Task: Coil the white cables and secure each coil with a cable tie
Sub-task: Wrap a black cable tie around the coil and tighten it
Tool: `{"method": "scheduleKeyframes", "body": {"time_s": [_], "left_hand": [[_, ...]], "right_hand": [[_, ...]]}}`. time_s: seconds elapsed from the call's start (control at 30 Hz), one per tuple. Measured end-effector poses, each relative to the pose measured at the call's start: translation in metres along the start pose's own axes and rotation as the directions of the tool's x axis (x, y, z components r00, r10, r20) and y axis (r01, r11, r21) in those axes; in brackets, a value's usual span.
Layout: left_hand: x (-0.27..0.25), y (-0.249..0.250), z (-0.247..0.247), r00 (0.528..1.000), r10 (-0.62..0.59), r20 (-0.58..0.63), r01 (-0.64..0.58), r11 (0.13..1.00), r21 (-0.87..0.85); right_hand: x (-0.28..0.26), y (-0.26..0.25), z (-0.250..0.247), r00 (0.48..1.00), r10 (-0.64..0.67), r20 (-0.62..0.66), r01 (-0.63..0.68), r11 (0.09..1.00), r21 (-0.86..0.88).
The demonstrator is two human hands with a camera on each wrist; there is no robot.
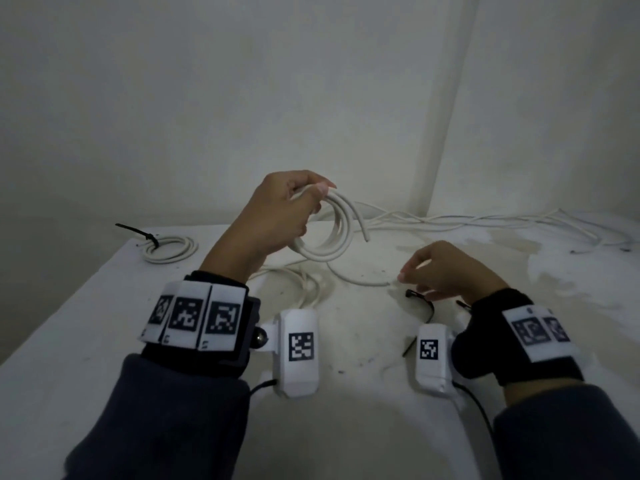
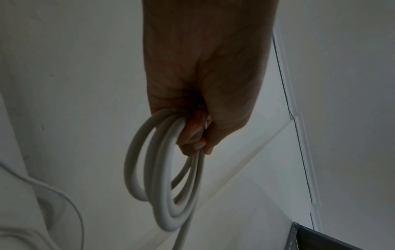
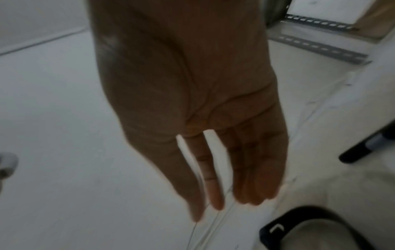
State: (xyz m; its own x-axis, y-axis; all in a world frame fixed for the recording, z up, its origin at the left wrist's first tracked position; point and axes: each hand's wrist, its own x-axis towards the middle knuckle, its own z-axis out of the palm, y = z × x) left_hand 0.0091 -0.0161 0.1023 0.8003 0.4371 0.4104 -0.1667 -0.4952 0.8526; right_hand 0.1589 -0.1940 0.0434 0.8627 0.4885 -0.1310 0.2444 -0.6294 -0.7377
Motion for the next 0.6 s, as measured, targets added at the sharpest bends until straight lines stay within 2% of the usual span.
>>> {"method": "scheduleKeyframes", "body": {"time_s": [0.1, 0.2, 0.33, 0.43, 0.5, 0.6], "left_hand": [[0.001, -0.003, 0.004, 1.0, -0.01, 0.004, 0.01, 0.999, -0.032], [0.002, -0.005, 0.005, 1.0, -0.02, -0.001, 0.02, 0.998, -0.052], [0.004, -0.007, 0.005, 1.0, -0.024, -0.004, 0.024, 0.997, -0.076], [0.004, -0.008, 0.006, 1.0, -0.027, -0.006, 0.026, 0.997, -0.072], [0.004, -0.009, 0.006, 0.999, -0.026, -0.02, 0.025, 0.997, -0.071], [0.005, -0.009, 0.005, 0.997, -0.034, -0.071, 0.028, 0.996, -0.087]], "right_hand": [[0.01, 0.015, 0.0, 0.998, 0.061, -0.026, -0.064, 0.991, -0.116], [0.013, 0.021, 0.004, 0.995, 0.091, 0.029, -0.084, 0.976, -0.202], [0.014, 0.023, 0.002, 0.988, 0.146, 0.056, -0.13, 0.964, -0.234], [0.011, 0.017, 0.001, 0.984, 0.151, 0.099, -0.145, 0.987, -0.071], [0.005, 0.007, 0.003, 0.991, 0.085, 0.106, -0.101, 0.982, 0.159], [-0.006, -0.015, -0.002, 0.993, -0.092, 0.07, 0.045, 0.864, 0.502]]}}
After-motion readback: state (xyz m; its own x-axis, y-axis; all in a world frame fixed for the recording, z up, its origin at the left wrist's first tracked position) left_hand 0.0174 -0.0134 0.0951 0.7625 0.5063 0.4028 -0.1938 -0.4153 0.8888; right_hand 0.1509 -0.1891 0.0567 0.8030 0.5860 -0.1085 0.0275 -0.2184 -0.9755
